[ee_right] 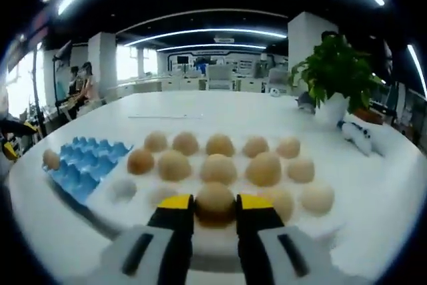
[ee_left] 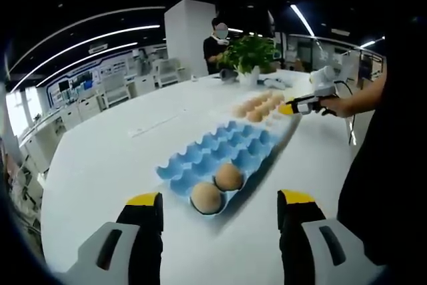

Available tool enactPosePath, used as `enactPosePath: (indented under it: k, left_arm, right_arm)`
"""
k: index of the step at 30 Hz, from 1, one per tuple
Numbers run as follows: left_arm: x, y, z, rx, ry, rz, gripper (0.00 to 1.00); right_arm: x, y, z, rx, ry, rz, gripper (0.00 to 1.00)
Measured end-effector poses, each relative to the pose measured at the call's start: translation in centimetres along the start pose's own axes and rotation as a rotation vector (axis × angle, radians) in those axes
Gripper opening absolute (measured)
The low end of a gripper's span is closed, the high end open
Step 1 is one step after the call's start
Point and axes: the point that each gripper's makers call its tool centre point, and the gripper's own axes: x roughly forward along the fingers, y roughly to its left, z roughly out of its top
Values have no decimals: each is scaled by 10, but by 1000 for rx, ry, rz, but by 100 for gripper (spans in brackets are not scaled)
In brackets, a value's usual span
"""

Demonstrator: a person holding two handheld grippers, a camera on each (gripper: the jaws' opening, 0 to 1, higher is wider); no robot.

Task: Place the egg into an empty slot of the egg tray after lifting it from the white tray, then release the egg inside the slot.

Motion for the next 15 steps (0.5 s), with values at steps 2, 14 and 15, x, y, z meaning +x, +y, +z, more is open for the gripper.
enactPosePath:
  k: [2, 14, 15]
  left_arm:
    - [0, 0, 1, -1, -2, -2, 70]
    - [1, 0, -2, 0, 3, -1, 70]
    - [1, 0, -2, 0, 2, -1, 70]
  right_arm:
    - [-1, 0, 1, 17, 9, -3, 23]
    - [-14, 14, 27, -5, -39, 32, 23]
    - [-14, 16, 28, -7, -42, 35, 23]
